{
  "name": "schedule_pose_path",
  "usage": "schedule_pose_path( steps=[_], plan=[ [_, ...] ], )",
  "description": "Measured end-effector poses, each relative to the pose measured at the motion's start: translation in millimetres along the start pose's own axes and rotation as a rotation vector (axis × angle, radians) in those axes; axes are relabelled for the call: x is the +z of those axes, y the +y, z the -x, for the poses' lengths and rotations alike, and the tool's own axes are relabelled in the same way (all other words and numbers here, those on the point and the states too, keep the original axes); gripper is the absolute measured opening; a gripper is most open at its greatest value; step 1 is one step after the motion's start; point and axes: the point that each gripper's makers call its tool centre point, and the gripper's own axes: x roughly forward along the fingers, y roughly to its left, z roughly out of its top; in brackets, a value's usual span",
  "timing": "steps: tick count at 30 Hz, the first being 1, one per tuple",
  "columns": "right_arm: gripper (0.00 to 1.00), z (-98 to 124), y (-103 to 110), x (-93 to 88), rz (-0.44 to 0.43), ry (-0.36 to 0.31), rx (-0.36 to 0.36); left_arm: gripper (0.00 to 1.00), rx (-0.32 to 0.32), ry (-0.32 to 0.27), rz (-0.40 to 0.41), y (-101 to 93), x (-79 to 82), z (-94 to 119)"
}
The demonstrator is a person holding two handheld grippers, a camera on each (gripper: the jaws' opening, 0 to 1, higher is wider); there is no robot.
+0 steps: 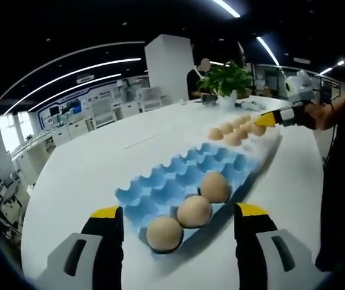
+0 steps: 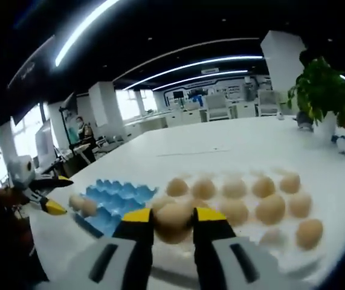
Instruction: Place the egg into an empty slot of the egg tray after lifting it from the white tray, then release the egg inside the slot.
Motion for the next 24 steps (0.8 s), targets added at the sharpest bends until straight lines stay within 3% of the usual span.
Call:
schedule_pose_path(
  steps=[9, 16, 24],
  plan=[
    [0.24, -36.9, 84.2, -11.2, 0.103, 0.059, 0.246, 0.75, 0.013, -0.01, -0.002, 3.9, 2.1, 1.8],
    [0.24, -55.8, 110.4, -19.2, 0.138, 0.081, 0.323, 0.74, 0.018, -0.005, 0.005, 4.9, 1.7, 4.0],
    [0.24, -63.5, 118.5, -32.8, 0.149, 0.122, 0.367, 0.73, 0.019, 0.0, 0.009, 6.6, -0.6, 4.4]
  ],
)
